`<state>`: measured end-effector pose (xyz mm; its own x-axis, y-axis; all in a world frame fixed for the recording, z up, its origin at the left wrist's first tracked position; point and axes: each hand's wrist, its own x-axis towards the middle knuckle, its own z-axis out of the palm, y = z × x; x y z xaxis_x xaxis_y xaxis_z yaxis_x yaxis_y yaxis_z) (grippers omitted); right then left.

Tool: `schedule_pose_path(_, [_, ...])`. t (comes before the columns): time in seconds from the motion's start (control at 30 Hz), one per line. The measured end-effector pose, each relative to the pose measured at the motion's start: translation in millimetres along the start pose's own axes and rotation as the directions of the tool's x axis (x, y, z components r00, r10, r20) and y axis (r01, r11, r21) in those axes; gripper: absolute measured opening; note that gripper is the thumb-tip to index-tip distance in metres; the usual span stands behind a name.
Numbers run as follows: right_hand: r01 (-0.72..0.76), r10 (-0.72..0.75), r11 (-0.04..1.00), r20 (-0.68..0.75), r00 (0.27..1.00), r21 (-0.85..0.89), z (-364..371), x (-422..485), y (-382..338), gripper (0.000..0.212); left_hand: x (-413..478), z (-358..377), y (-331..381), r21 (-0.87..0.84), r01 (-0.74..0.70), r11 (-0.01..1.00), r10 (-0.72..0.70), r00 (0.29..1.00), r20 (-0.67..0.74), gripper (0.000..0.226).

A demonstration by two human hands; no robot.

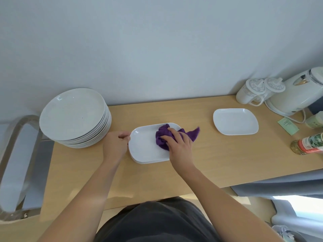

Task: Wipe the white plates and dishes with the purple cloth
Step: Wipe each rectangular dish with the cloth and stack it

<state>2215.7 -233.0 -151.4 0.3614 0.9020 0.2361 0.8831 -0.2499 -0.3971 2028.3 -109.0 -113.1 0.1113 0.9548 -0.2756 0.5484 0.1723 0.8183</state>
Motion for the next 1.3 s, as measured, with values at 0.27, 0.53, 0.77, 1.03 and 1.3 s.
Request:
schedule_pose_path(0.27, [-0.149,0.131,0.907,0.073,0.989,0.393,-36.0,5.3,7.3,0.036,-57.3,41.1,9.1,0.507,-0.441,0.741,0.405,0.895,0.186,0.035])
schedule_pose_path(0.53, [-0.31,0.305,0.652,0.135,0.943,0.692,-76.2,3.4,38.1,0.03,-87.7,86.0,5.0,0.56,-0.606,0.565,0.431,0.796,0.426,0.045])
schedule_pose_path(0.77, [-0.292,0.279,0.611,0.144,0.949,0.736,-87.0,-4.7,57.8,0.029,-89.1,106.3,6.4,0.75,-0.564,0.345,0.455,0.8,0.392,0.052])
schedule_pose_path(1.03, [-0.235,0.218,0.613,0.125,0.968,0.755,-107.9,-5.9,62.0,0.029,-94.8,111.3,4.7,0.797,-0.492,0.35,0.437,0.838,0.326,0.06])
schedule_pose_path(1.3, [-0.201,0.23,0.61,0.071,0.971,0.766,-107.1,-3.8,74.5,0.029,-100.6,102.3,15.2,0.68,-0.534,0.502,0.44,0.835,0.332,0.036])
